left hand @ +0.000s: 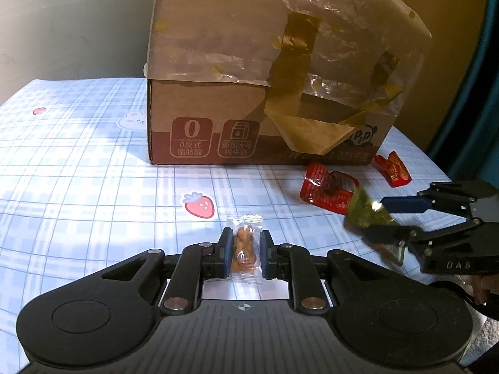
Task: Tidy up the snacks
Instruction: 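Close the right tool on the gold packet while the left tool holds the brown snack, then lift both packets over the lined box and open both tools inside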
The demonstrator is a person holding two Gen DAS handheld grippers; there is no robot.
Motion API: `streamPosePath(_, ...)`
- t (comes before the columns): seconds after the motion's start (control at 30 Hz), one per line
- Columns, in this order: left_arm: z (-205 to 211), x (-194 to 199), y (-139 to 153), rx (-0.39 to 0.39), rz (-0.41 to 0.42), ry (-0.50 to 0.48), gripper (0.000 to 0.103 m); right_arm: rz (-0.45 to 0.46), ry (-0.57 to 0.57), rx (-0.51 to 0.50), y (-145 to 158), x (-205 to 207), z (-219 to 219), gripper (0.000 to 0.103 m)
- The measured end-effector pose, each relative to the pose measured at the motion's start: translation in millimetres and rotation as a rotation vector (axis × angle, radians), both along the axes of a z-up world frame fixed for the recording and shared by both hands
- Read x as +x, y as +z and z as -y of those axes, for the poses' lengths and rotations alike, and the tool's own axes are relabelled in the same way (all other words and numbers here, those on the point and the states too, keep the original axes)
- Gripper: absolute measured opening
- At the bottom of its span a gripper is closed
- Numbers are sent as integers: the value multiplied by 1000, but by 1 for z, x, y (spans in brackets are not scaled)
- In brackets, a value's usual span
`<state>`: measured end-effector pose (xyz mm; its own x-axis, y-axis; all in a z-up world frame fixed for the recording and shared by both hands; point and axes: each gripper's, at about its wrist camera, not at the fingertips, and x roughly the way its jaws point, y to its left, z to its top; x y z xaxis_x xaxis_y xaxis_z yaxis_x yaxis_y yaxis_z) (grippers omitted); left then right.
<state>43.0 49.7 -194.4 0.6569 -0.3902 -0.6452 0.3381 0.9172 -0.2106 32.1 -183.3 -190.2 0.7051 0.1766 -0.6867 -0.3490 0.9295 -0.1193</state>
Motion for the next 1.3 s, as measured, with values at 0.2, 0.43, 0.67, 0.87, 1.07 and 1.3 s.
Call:
streamPosePath(0.2, 0, -2, -2, -8, 15, 6, 19, 99, -119, 32, 2, -12, 12, 51)
streamPosePath(0.43, 2, -1, -2, 3, 28, 8, 19, 114, -148, 48, -1, -11, 14, 51)
streamPosePath(0.67, 5, 1, 3, 33, 20, 14, 19, 121, -145, 74, 0, -14, 18, 51)
streamPosePath(0.87, -4, -4, 30, -9, 69, 26, 19, 169, -157, 119, 12, -21, 27, 51)
streamPosePath(1.07, -1, -9, 79, -38, 193, 4, 19, 280, -163, 164, 50, -32, 34, 51)
streamPosePath(1.3, 10, -6, 162, -87, 410, -79, 19, 482, -119, 245, 124, -37, 37, 51)
